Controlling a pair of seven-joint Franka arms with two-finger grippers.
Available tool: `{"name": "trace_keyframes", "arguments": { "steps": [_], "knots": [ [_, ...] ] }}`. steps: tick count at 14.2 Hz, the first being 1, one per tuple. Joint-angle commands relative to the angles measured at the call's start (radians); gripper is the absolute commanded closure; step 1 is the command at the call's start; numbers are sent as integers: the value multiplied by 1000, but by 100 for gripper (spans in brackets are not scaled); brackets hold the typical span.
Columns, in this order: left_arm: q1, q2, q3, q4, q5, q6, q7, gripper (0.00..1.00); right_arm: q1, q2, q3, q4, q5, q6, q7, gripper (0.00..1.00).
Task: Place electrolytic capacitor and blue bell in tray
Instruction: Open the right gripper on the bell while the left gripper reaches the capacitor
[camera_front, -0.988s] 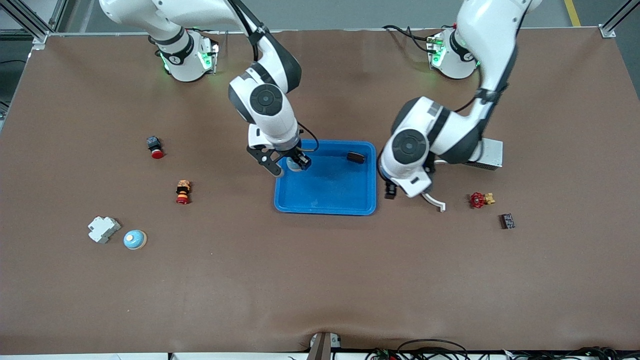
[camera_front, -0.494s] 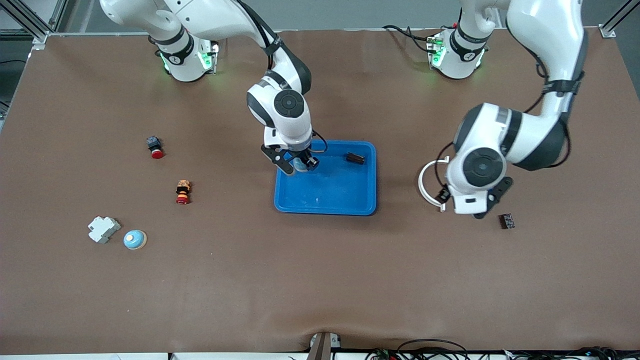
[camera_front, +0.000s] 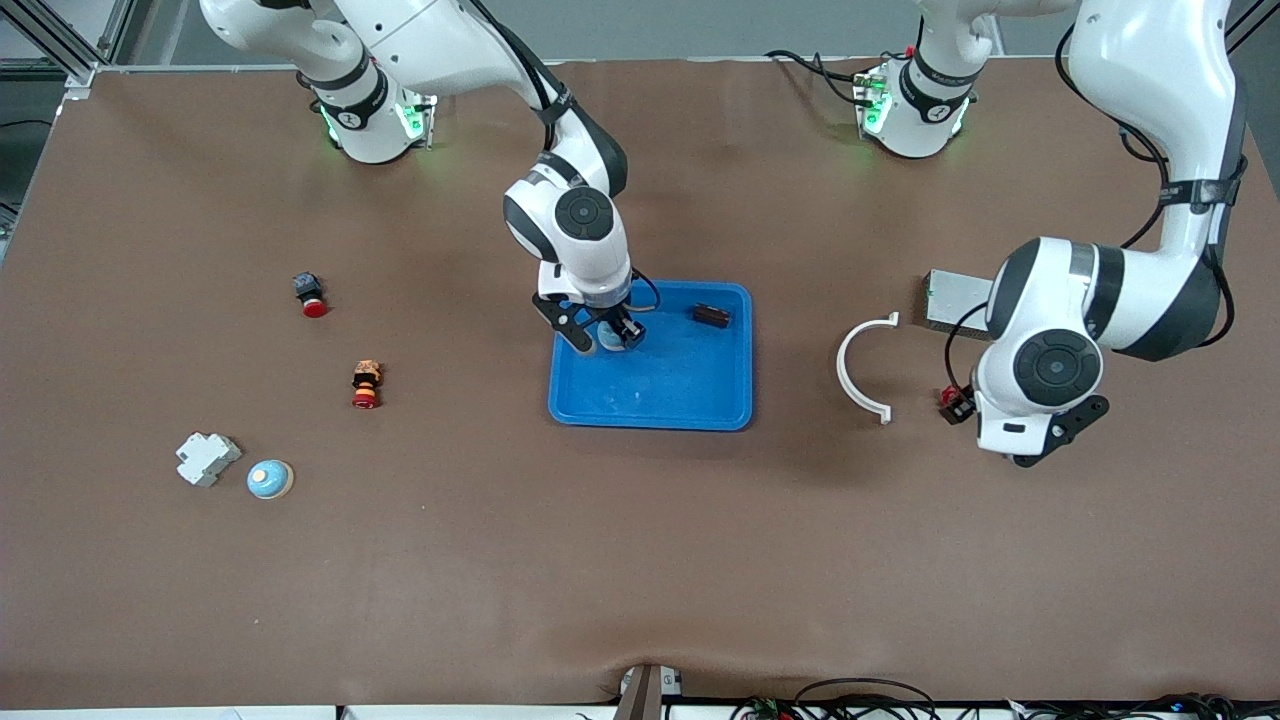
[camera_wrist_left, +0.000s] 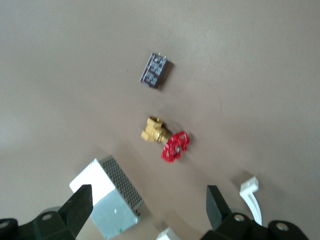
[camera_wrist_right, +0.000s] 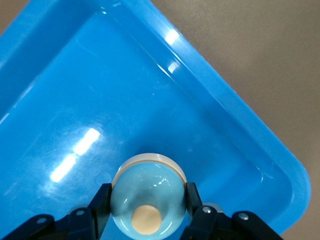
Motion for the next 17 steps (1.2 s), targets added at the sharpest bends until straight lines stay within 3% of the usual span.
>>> {"name": "trace_keyframes", "arguments": {
  "steps": [1,6,8,11,12,14,15,17],
  "knots": [
    [43,24,-7,-8,58,39,61,0,15,29,-9,29,-11,-2,28,100],
    [142,73,-9,-76,103,241,118,0,18,42,-9,32,1,-9,51,100],
    [171,82,-9,-100,106,318,120,0,22,45,-11,32,-17,-5,74,0],
    [201,99,-9,-155,153,473,152,0,32,45,-12,43,-17,-14,76,0],
    [214,111,-9,-159,156,508,167,6,32,43,-12,43,-17,-16,76,0],
    [212,131,-7,-161,178,539,179,6,32,37,-12,52,-17,-32,72,0],
    [214,139,-9,-163,211,541,180,7,30,34,-14,71,-19,-75,65,0],
    [218,160,-9,-164,236,574,180,15,10,26,-15,176,-52,-286,30,0]
  ]
}}
